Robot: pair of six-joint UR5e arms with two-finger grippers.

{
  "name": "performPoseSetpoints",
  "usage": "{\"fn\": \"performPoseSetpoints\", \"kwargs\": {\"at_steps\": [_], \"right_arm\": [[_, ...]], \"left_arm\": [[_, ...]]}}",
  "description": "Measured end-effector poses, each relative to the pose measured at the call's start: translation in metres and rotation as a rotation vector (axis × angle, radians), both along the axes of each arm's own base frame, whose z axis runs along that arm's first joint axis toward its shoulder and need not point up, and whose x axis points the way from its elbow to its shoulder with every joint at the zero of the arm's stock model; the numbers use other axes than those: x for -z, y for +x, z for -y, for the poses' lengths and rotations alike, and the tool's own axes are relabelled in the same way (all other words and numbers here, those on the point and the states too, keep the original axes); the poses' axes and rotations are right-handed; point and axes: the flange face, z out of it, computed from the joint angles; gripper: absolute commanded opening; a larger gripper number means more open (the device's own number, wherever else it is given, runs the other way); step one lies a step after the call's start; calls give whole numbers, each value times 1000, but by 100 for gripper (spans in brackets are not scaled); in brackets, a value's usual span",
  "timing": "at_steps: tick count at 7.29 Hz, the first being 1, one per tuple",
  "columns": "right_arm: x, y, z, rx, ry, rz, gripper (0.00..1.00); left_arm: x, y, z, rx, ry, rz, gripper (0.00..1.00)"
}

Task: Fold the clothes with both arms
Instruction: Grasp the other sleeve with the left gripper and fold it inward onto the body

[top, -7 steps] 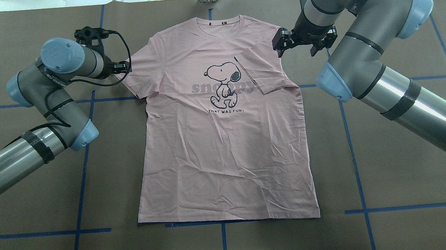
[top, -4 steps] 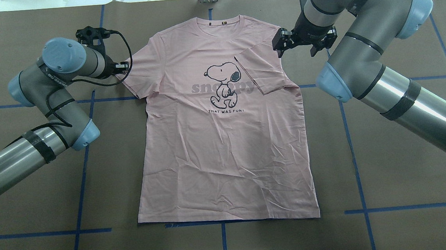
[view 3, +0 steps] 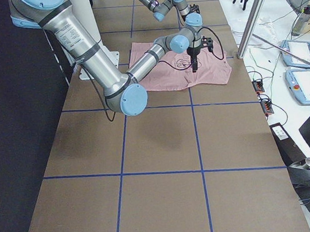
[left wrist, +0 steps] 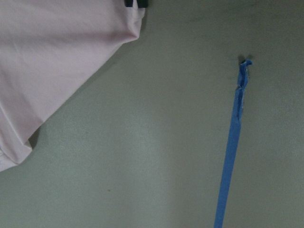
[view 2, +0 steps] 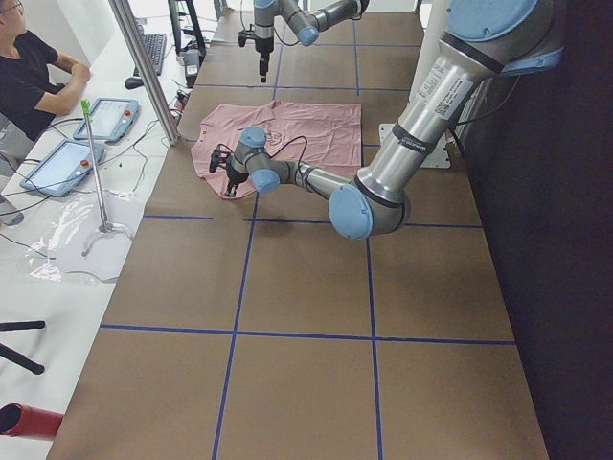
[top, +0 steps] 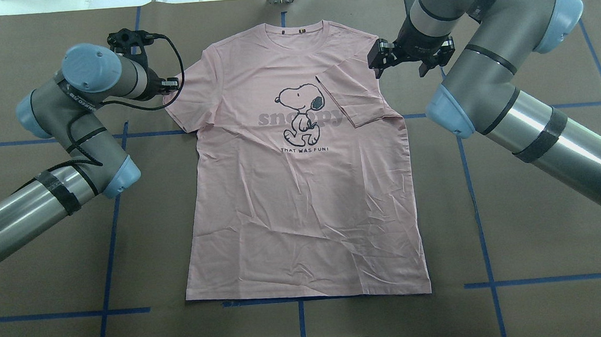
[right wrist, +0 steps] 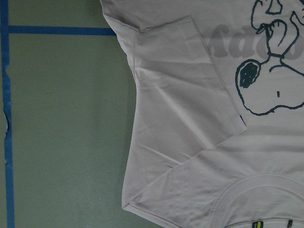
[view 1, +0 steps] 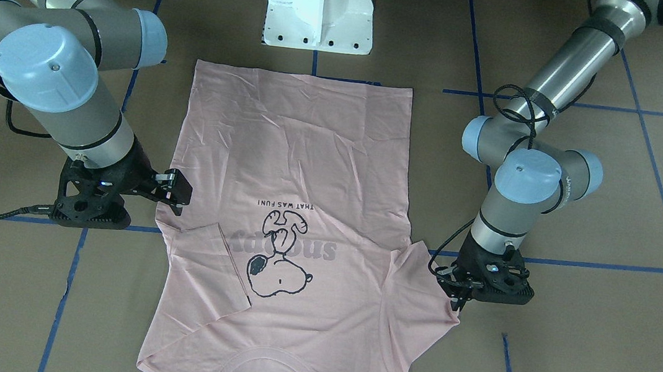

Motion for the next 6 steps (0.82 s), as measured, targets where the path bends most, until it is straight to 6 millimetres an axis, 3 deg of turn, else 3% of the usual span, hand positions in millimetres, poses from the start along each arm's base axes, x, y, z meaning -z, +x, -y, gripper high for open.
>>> {"fn": "performPoseSetpoints", "kwargs": {"at_steps": [1,3,5,6], "right_arm": [[-4,0,0,0,-4,-4,100],[-10,1,-1,0,-10,-9,100],[-16,1,-2,-2,-18,-14,100],[-19,2,-2,-3,-18,-14,100]], "left_arm": [[23,1,1,16,-15,-26,0],[97,11,2,66,-84,-81,0],[161,59,-6,94,-163,-155,0],[179,82,-7,103,-195,-176,13]]}}
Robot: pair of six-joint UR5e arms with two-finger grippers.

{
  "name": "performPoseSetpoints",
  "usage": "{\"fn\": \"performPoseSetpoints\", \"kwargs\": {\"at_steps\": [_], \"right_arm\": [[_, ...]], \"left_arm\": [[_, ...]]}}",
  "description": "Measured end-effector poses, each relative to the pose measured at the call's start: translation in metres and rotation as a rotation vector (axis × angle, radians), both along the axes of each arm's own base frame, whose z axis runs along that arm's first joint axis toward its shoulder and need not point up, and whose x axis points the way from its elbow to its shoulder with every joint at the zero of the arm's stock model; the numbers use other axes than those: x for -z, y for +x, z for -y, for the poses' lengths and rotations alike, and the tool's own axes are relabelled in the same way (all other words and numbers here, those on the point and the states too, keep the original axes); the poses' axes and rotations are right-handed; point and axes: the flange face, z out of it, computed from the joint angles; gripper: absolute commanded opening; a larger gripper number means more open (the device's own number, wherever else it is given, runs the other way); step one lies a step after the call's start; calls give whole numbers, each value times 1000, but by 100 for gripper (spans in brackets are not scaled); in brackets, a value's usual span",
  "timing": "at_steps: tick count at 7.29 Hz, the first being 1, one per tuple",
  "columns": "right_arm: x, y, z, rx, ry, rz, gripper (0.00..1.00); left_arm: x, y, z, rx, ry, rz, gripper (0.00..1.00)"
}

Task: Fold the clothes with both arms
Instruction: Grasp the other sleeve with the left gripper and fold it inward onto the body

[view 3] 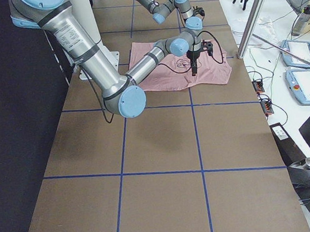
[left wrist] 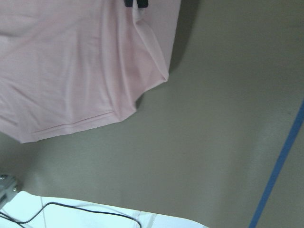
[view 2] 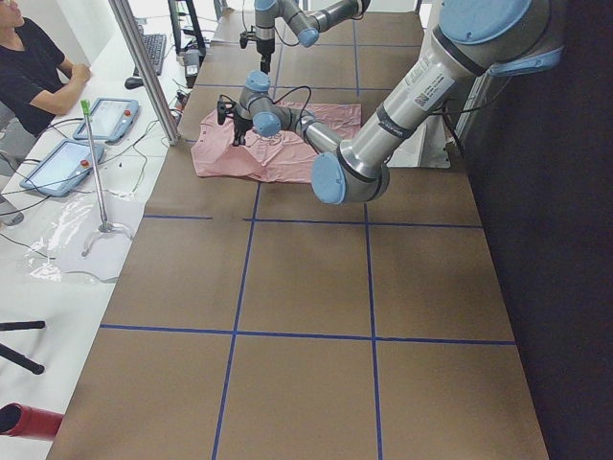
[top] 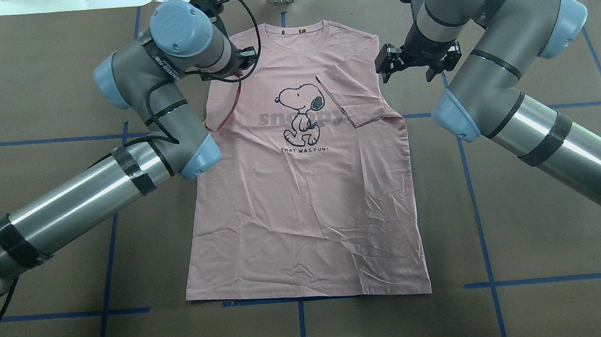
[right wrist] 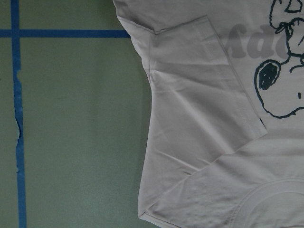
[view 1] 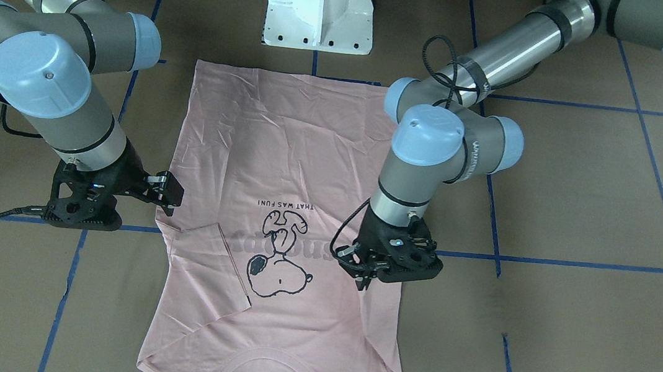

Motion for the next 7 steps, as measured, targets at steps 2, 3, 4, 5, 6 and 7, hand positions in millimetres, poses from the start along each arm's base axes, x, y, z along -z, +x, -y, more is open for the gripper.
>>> {"fn": "performPoseSetpoints", "kwargs": {"at_steps": [2,3,4,5,6,7], "right_arm": [[-15,2,-3,-2,33,29,100],[-21,2,-5,-2,49,43,100],[-22,2,-5,-2,57,50,100],[-20,1,-5,-2,62,56,100],[-16,1,-5,-3,66,61,100],[-10,2,-7,-6,60,74,100]], "left_arm": [[-1,24,-8,-7,-14,-18,100],[-6,28,-13,-14,-2,-29,100],[-6,29,-16,-16,14,-47,100],[1,27,-19,-18,31,-68,100],[11,21,-25,-23,50,-92,100],[15,10,-37,-45,60,-119,100]]}}
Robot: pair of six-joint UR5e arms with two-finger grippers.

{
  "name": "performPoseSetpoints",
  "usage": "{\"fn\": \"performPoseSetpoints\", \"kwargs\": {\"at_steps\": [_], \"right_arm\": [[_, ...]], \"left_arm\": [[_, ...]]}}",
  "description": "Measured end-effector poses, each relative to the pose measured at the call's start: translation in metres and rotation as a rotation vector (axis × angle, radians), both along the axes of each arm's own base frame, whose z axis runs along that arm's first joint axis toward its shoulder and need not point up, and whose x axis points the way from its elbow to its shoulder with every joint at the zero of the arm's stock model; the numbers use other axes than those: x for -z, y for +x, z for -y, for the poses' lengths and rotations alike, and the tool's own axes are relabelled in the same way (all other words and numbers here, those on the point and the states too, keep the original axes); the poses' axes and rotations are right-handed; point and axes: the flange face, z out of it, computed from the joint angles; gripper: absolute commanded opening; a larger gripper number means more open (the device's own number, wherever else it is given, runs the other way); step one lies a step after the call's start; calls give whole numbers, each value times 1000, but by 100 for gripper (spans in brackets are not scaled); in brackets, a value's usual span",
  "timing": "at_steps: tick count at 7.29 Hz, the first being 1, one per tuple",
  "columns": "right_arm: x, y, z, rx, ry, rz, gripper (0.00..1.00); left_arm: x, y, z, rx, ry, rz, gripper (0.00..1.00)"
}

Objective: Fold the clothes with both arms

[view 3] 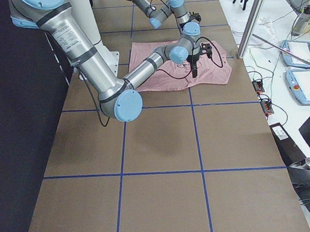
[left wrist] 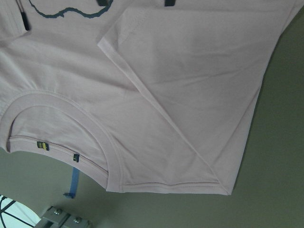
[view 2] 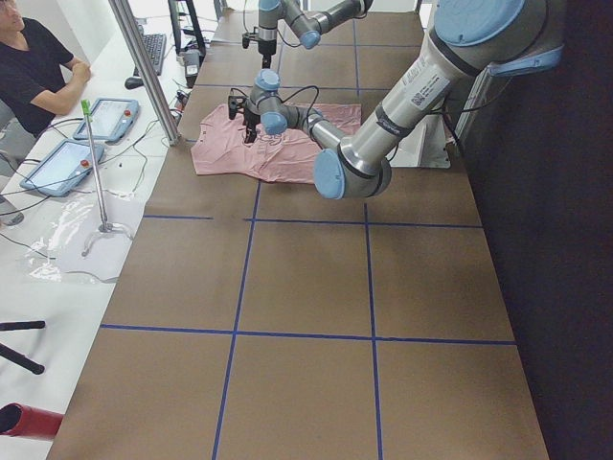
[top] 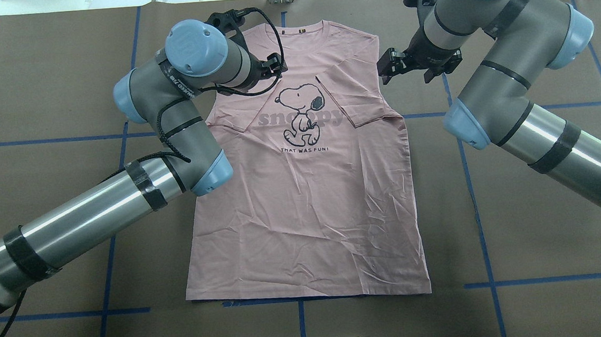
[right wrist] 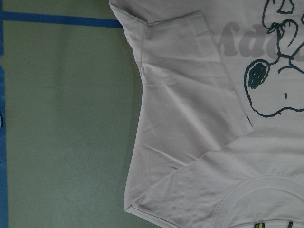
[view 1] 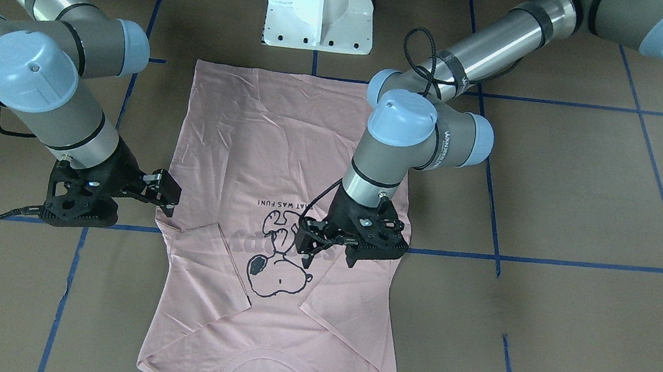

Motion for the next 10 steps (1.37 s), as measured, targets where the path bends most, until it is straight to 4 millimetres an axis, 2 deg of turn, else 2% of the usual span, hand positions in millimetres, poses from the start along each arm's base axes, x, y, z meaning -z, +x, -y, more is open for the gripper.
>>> {"fn": "performPoseSetpoints", "kwargs": {"at_steps": [1,2,3,4,6,8,10], "right_arm": [[7,1,-7,-8,-22,22,100],[14,0,-22,-30,-59,47,100],[14,-7,-47,-54,-96,59,100],[8,-15,-84,-69,-108,56,100],[-11,-15,-162,-129,-157,46,100],[-38,-32,-218,-209,-216,1,100],[-41,-53,-265,-187,-190,-18,100]], "left_arm": [[0,-16,-19,-41,3,-31,100],[-4,-39,-43,-80,2,-49,100],[-6,-65,-68,-111,8,-34,100],[0,-93,-93,-141,20,7,100],[8,-140,-134,-179,37,79,100],[-1,-156,-150,-193,37,102,100],[-2,-161,-155,-191,39,101,100]]}}
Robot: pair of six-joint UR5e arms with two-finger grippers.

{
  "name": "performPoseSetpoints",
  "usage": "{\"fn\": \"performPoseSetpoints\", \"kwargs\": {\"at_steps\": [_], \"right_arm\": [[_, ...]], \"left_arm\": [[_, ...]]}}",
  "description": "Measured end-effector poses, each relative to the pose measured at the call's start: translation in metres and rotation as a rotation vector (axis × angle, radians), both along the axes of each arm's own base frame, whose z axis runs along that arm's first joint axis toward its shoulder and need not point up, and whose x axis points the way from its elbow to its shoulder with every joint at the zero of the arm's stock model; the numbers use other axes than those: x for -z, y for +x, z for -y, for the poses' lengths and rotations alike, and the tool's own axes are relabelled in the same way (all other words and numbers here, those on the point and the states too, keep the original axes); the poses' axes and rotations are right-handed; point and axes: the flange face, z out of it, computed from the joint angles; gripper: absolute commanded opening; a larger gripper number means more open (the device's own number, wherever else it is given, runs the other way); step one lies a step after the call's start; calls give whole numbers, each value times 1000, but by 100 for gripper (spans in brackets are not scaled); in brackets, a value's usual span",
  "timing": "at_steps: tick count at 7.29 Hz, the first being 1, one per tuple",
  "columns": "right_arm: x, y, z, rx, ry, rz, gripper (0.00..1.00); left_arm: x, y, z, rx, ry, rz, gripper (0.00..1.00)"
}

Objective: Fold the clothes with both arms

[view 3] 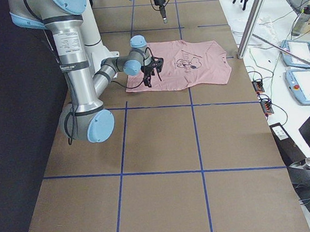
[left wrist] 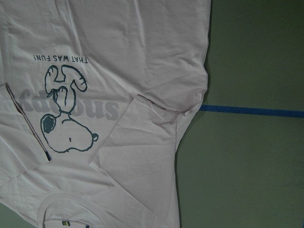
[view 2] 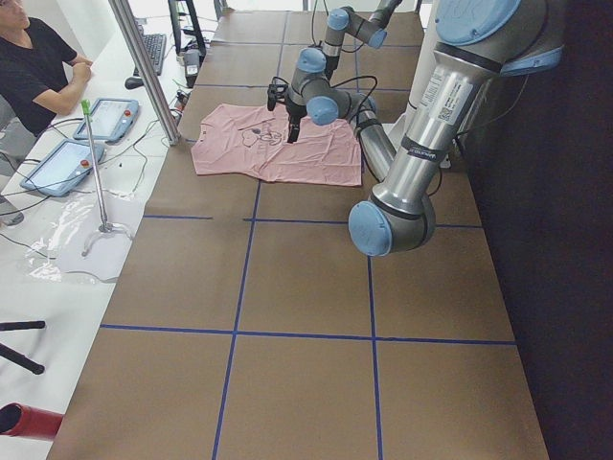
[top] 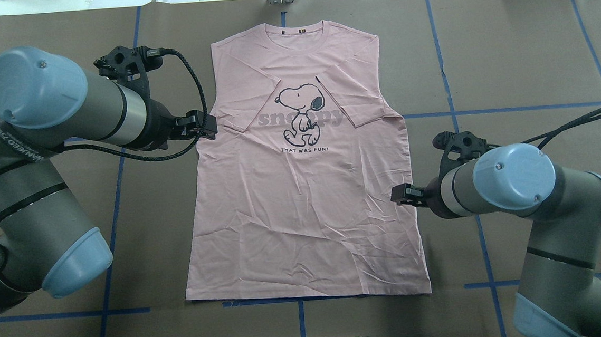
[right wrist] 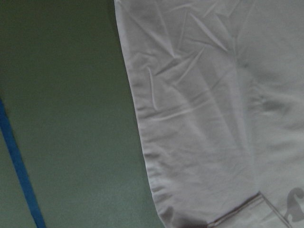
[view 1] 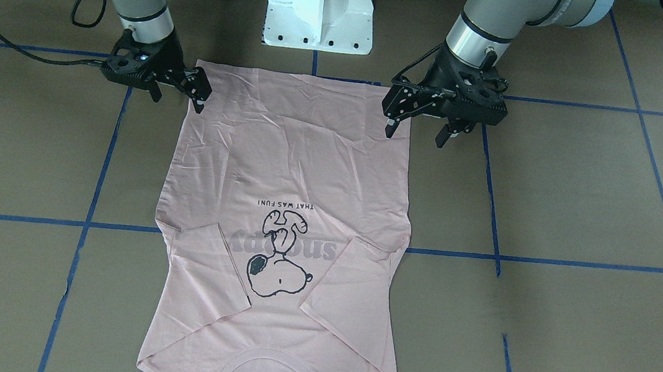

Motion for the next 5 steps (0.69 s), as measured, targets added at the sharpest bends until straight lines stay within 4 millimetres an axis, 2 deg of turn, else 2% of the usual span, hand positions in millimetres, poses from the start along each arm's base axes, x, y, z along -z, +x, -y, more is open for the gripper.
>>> {"fn": "performPoseSetpoints", "kwargs": {"at_steps": [3,4,5], "right_arm": [[2,-38,-72,33,-13,1,99],[2,-49,-91,29,-8,-2,99],[0,-55,-102,31,-7,-6,99]], "left_arm": [[15,-8,-9,5,19,-31,100],[17,-8,-10,5,22,-34,100],[19,-8,-10,4,24,-37,100]]}}
